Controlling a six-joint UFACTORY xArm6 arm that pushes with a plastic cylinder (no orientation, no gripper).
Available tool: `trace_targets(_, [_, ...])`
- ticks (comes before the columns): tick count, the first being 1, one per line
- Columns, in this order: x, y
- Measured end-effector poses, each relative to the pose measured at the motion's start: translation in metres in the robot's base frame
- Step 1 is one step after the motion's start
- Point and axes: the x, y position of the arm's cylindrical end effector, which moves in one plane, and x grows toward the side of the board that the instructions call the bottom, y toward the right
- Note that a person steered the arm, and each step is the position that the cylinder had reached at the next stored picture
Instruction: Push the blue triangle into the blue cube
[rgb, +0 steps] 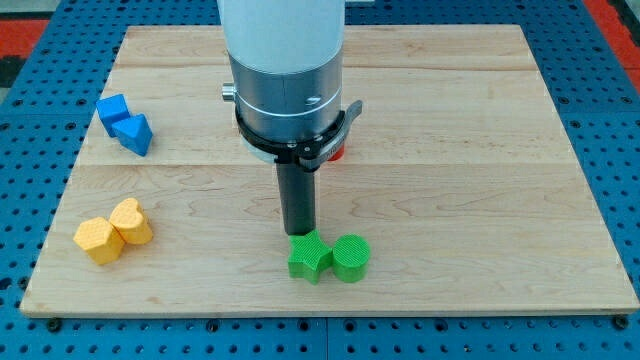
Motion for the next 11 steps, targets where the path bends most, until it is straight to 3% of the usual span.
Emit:
trace_targets(2, [-0.008, -0.019])
trace_targets(4, [-0.075, -0.133])
trace_targets(7, [-0.128, -0.195])
trace_targets(9, [-0.150, -0.199])
trace_targets(10, [-0.147, -0.183])
trace_targets(11, [-0.108, -0.186])
